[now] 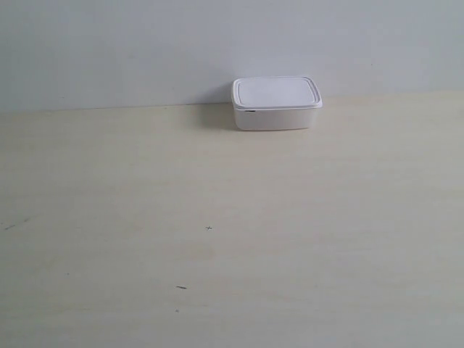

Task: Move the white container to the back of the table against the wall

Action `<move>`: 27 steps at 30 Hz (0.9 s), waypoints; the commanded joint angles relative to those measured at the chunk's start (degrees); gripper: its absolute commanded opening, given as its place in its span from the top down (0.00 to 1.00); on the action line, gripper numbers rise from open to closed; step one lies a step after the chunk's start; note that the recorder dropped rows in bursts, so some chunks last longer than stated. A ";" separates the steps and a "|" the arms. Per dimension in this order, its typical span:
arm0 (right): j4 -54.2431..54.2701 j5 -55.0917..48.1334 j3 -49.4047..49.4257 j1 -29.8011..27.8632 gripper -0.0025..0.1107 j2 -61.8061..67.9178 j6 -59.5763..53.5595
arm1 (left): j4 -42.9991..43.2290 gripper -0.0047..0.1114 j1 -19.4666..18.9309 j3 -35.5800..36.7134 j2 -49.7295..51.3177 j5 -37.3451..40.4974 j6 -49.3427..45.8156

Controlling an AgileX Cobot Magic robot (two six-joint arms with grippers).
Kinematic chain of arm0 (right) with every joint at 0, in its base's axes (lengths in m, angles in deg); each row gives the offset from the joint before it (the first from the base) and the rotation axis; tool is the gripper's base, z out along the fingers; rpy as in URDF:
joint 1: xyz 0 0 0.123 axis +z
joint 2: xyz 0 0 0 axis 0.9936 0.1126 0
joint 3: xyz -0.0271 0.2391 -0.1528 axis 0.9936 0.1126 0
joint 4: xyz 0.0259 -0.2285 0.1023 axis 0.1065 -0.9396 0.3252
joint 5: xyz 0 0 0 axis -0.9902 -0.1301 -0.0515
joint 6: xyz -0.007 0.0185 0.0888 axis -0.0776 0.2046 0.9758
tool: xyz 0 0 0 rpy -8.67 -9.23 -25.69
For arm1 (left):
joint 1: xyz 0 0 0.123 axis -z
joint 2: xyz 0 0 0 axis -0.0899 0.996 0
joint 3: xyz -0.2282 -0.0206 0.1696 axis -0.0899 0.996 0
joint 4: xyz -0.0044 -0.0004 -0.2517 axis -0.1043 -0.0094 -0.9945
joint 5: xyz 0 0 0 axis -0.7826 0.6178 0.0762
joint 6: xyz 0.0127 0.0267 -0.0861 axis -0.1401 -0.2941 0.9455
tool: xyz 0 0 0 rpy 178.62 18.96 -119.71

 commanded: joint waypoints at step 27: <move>-0.45 6.69 0.26 0.07 0.98 -0.33 -0.03 | 0.20 0.96 0.53 0.21 -0.21 0.15 -0.19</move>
